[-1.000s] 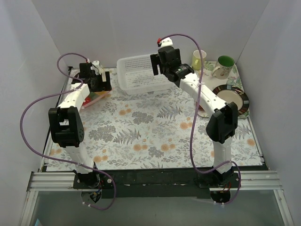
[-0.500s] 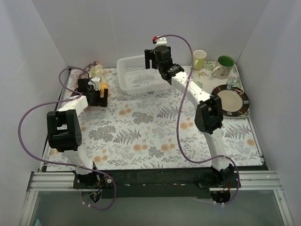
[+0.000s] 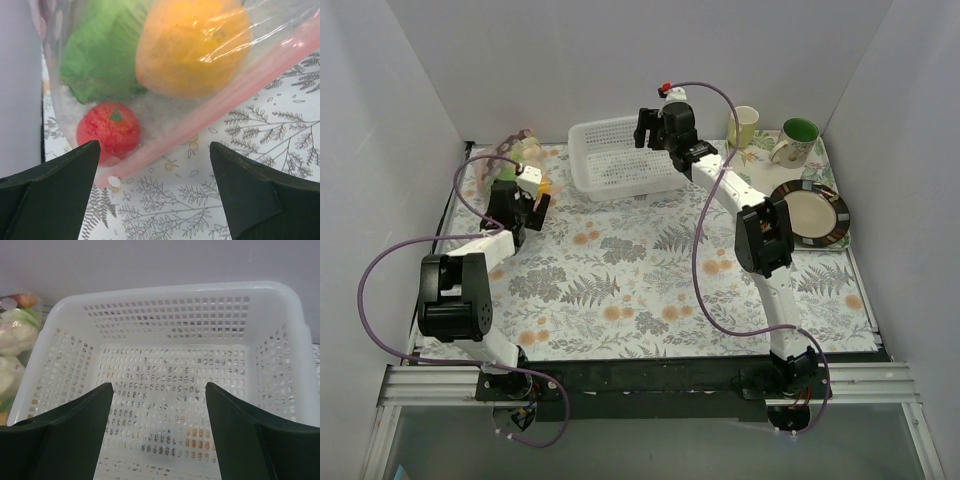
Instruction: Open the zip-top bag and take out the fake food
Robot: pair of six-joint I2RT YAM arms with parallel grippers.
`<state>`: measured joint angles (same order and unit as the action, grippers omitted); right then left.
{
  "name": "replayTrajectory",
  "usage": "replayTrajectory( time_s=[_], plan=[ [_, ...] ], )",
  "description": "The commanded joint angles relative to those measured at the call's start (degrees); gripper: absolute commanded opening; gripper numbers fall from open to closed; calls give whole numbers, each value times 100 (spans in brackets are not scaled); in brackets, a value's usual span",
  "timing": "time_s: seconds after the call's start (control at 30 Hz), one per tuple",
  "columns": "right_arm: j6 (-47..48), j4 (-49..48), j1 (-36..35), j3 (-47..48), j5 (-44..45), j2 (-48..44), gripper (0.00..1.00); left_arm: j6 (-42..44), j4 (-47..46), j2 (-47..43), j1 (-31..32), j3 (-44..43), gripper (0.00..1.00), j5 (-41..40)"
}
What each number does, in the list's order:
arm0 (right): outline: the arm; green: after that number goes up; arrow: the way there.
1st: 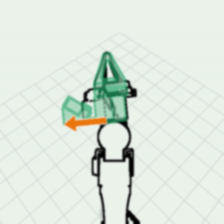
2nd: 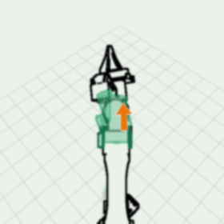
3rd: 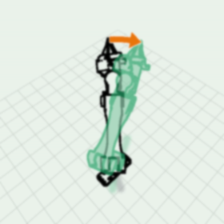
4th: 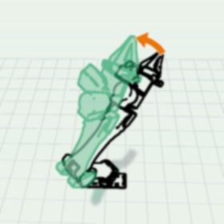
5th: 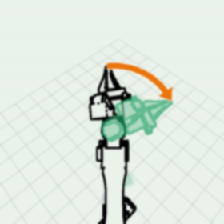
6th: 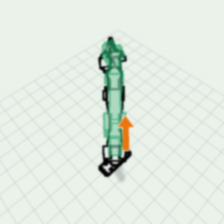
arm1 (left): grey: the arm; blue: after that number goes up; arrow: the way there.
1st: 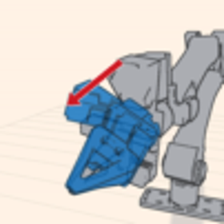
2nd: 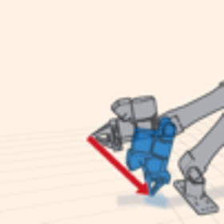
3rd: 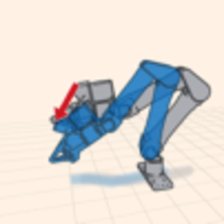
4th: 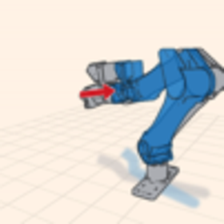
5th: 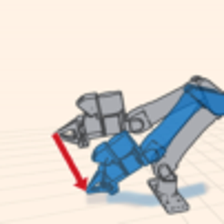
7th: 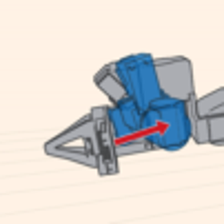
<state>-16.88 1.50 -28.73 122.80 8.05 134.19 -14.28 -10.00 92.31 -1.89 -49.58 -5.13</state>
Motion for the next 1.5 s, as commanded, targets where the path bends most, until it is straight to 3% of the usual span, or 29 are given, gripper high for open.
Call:
replayTrajectory(
  time_s=[0.0,0.23,0.43,0.53,0.57,0.6,0.7,0.93,1.0,1.37,1.47],
  plan=[
    [-368,-404,69,174,-480,274,82,627,-1152,-135,365,300,91,-647],
    [-596,-440,140,359,-970,494,74,1111,-1935,383,479,573,87,-1122],
    [-614,-536,105,-273,-1130,318,68,1349,-2410,735,488,564,78,-1324],
    [-571,-414,96,-432,-1236,283,62,1367,-2524,771,488,581,53,-1359],
    [-544,-387,70,-554,-1262,248,60,1349,-2577,762,488,590,37,-1351],
    [-500,-370,61,-625,-1271,213,56,1341,-2595,771,488,590,29,-1368],
    [-325,-308,8,-1003,-1289,38,42,1253,-2595,744,488,564,12,-1395],
    [-52,-202,-124,-2329,-1166,-849,24,1025,-2227,551,523,353,9,-1368],
    [115,-168,-238,-2925,-1070,-1297,18,945,-1884,342,549,230,9,-1255],
    [282,114,-1133,-6027,-832,-3485,5,497,611,-871,550,-386,8,-428],
    [186,298,-1336,-6417,-595,-3821,2,444,1199,-1266,558,-420,8,-253]
  ],
)
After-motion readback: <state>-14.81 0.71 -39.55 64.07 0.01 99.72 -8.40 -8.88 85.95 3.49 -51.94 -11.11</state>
